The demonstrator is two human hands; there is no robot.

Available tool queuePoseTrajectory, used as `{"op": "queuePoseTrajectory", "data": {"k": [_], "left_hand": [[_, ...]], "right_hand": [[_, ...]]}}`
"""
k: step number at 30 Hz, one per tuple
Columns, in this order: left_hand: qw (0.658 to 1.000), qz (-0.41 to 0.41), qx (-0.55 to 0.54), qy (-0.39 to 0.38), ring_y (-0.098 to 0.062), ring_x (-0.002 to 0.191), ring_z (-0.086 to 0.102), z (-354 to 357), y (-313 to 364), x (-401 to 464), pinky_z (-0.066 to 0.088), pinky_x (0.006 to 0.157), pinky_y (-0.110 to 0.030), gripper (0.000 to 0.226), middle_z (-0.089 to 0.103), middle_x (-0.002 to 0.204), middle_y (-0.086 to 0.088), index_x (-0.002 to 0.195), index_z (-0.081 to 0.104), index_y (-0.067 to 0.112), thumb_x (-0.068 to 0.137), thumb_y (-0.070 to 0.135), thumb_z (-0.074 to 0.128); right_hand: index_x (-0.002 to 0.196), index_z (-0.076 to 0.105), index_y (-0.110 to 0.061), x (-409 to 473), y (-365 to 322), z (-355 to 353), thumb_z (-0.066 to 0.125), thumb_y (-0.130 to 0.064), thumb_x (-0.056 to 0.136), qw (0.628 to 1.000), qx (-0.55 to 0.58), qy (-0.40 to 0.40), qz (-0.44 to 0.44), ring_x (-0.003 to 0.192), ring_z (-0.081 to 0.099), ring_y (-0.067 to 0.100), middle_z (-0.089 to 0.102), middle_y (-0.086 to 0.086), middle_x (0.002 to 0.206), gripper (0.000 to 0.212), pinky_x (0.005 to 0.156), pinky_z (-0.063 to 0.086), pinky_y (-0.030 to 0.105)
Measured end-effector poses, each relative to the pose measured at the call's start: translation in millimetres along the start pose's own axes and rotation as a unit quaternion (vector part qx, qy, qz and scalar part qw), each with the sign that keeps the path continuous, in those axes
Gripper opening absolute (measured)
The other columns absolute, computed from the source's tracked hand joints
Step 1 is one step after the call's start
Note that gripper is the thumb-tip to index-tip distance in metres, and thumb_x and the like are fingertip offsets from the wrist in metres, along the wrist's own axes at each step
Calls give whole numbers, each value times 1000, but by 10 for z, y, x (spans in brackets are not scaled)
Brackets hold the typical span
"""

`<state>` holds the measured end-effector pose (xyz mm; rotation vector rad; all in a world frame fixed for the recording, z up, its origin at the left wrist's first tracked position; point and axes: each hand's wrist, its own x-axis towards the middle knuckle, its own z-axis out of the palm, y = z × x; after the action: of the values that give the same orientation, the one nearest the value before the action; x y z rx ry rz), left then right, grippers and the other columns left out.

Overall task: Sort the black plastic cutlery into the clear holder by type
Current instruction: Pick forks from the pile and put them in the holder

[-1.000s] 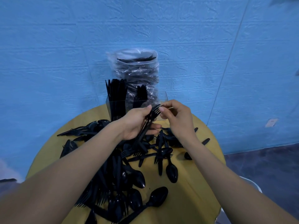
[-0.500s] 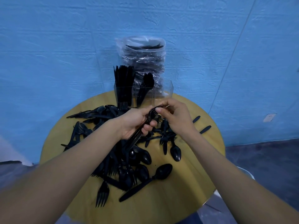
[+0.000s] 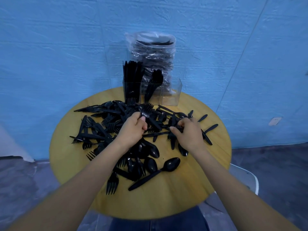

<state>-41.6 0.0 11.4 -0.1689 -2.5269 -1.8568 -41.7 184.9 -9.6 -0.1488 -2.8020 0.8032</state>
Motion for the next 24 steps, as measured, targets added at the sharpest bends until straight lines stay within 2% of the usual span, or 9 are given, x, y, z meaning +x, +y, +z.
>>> {"op": "queuePoseTrajectory", "data": {"k": [4, 9, 13, 16, 20, 24], "left_hand": [[1000, 18, 10, 9, -11, 55, 39, 113, -67, -33, 35, 53, -25, 24, 52, 70, 1, 81, 44, 12, 102, 17, 34], [998, 45, 31, 35, -7, 53, 41, 170, -99, 0, 37, 54, -23, 24, 53, 68, 5, 84, 48, 9, 101, 19, 34], [997, 59, 25, 53, -1, 46, 40, 206, -111, 13, 36, 49, -16, 25, 52, 61, 9, 81, 49, 12, 101, 19, 35], [997, 60, 9, 57, 0, 44, 39, 213, -132, 36, 34, 47, -12, 25, 51, 51, 13, 85, 51, 8, 101, 19, 36], [996, 65, 2, 66, 0, 47, 41, 228, -178, 75, 36, 50, -12, 25, 53, 54, 14, 90, 53, 4, 101, 20, 37], [995, 77, 7, 70, 0, 46, 41, 245, -181, 101, 35, 50, -12, 25, 53, 50, 17, 92, 53, 2, 101, 19, 37]], "right_hand": [[123, 50, -14, -121, -43, 73, 62, -52, 84, 998, -60, -28, 17, 115, 41, 27, 44, 6, 121, 56, 96, 35, 35], [124, 52, -9, -82, -77, 134, 66, -26, 87, 999, -2, -25, 23, 111, 49, 26, 47, 8, 120, 43, 94, 41, 33], [118, 58, -8, -26, -54, 127, 65, -12, 88, 996, 76, 13, 39, 104, 52, 20, 53, 9, 118, 31, 82, 35, 21], [113, 61, -8, 9, -28, 104, 66, -11, 87, 988, 133, 69, 45, 102, 56, 17, 60, 7, 112, 26, 83, 39, 20], [101, 64, -11, 32, -39, 26, 65, -5, 86, 961, 228, 151, 51, 91, 57, 12, 64, 0, 96, 16, 83, 48, 25], [89, 64, -17, 115, -69, -21, 67, -5, 84, 939, 281, 187, 67, 81, 58, 8, 61, -9, 81, 14, 73, 44, 16]]}}
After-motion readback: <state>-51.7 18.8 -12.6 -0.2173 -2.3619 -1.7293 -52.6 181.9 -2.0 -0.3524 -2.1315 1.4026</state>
